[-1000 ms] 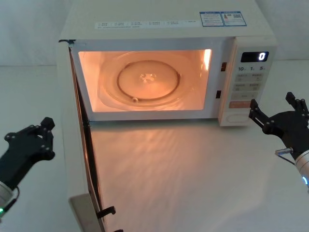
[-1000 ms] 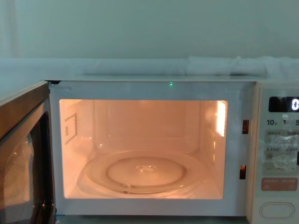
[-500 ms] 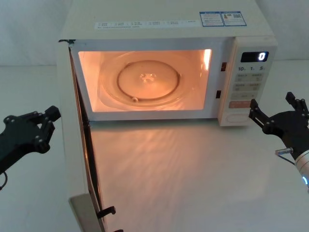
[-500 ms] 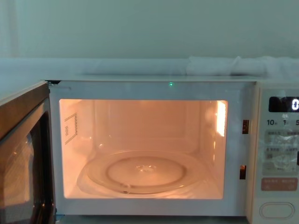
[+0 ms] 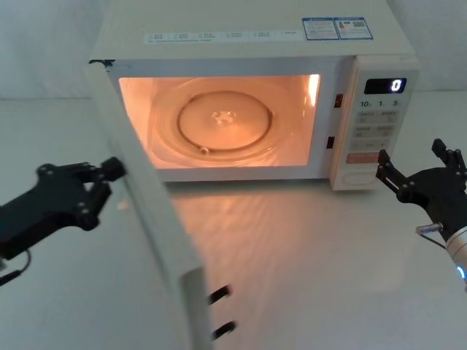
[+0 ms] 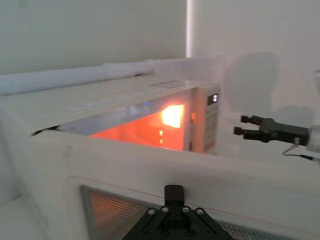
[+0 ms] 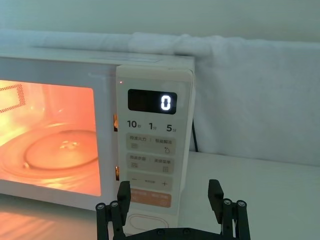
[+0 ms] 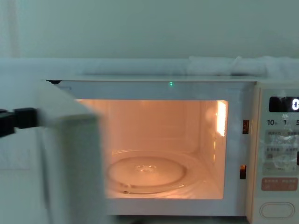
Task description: Press the button to open the microwave door with one hand; close the microwave door with the other hand.
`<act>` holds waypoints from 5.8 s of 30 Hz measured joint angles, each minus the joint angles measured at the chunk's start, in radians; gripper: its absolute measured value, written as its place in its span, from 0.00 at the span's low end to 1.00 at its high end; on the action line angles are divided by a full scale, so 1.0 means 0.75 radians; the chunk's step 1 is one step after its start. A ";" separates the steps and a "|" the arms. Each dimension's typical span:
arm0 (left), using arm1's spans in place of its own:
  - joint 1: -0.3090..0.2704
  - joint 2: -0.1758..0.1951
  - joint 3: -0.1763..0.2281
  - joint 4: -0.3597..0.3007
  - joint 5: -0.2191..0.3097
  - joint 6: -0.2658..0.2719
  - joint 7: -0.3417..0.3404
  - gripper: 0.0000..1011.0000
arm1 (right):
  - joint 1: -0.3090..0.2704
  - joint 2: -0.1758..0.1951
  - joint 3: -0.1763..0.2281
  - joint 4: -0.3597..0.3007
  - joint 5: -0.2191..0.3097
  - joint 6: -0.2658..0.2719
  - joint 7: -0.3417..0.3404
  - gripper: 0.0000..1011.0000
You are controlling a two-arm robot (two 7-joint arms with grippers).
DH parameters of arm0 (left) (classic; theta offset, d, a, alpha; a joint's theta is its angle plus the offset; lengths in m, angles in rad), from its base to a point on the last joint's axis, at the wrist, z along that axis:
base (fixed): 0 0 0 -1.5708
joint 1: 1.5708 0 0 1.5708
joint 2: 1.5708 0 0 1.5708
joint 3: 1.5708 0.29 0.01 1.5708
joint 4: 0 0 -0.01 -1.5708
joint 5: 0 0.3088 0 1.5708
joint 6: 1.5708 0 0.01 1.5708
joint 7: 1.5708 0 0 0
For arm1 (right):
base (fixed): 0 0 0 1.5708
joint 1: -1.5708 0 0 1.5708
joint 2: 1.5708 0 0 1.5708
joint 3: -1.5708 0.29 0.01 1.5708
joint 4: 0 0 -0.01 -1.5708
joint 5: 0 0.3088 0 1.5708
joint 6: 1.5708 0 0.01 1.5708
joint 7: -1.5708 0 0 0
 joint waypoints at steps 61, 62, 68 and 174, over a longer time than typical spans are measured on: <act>-0.828 -0.415 0.759 0.481 0.261 0.121 0.296 0.00 | 0.000 0.000 0.000 0.000 0.000 0.000 0.000 0.99; -0.828 -0.424 0.758 0.484 0.263 0.130 0.314 0.00 | 0.000 0.000 0.000 0.000 0.000 0.000 0.000 0.99; -0.828 -0.455 0.751 0.491 0.269 0.150 0.357 0.00 | 0.000 0.000 0.000 0.000 0.000 0.000 0.000 0.99; -0.145 -0.385 0.257 0.015 0.447 -0.049 0.852 0.00 | 0.000 0.000 0.000 0.000 0.000 0.000 0.000 0.99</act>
